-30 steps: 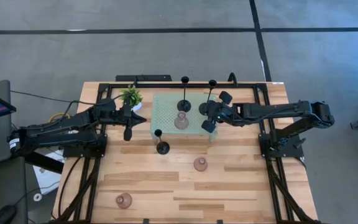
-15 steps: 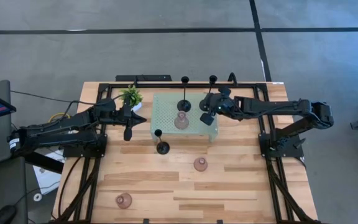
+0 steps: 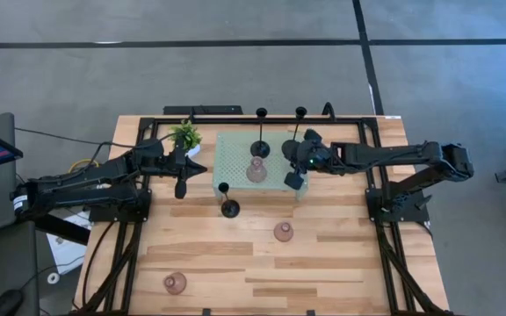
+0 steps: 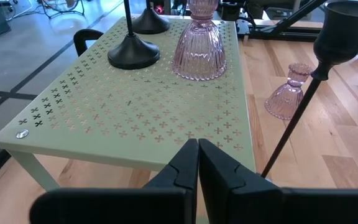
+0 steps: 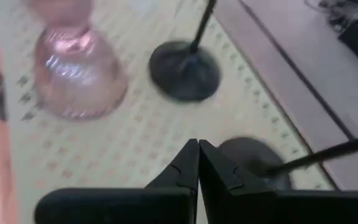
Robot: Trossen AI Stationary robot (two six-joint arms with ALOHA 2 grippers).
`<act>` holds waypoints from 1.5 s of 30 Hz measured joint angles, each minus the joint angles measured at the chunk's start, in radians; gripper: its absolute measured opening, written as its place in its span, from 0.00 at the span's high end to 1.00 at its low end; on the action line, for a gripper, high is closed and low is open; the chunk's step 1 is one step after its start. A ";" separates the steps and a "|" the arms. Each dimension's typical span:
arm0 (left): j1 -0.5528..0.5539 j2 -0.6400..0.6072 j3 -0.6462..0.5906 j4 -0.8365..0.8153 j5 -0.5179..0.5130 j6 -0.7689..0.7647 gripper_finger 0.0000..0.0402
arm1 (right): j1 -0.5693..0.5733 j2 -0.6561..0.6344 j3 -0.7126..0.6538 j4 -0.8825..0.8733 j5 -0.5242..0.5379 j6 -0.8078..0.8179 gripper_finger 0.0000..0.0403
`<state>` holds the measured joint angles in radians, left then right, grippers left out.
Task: Pick & Place candle stick holders
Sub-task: Put the top pink glass candle holder on the shelf aligned with the right black candle holder
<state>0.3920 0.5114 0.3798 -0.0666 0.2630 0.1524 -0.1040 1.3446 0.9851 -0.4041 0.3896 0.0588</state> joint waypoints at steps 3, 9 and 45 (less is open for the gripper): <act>0.000 0.000 0.000 0.000 0.000 0.000 0.97 | 0.036 -0.025 0.001 -0.057 0.000 0.039 1.00; 0.000 0.000 0.000 0.000 0.000 0.000 0.97 | 0.126 -0.095 -0.001 -0.155 -0.032 0.073 1.00; 0.000 0.000 0.000 0.008 0.000 -0.011 0.97 | 0.536 0.151 0.026 -0.108 -0.188 0.238 0.97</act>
<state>0.3923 0.5114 0.3798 -0.0586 0.2626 0.1410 0.4317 1.4955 1.0109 -0.5123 0.2015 0.2970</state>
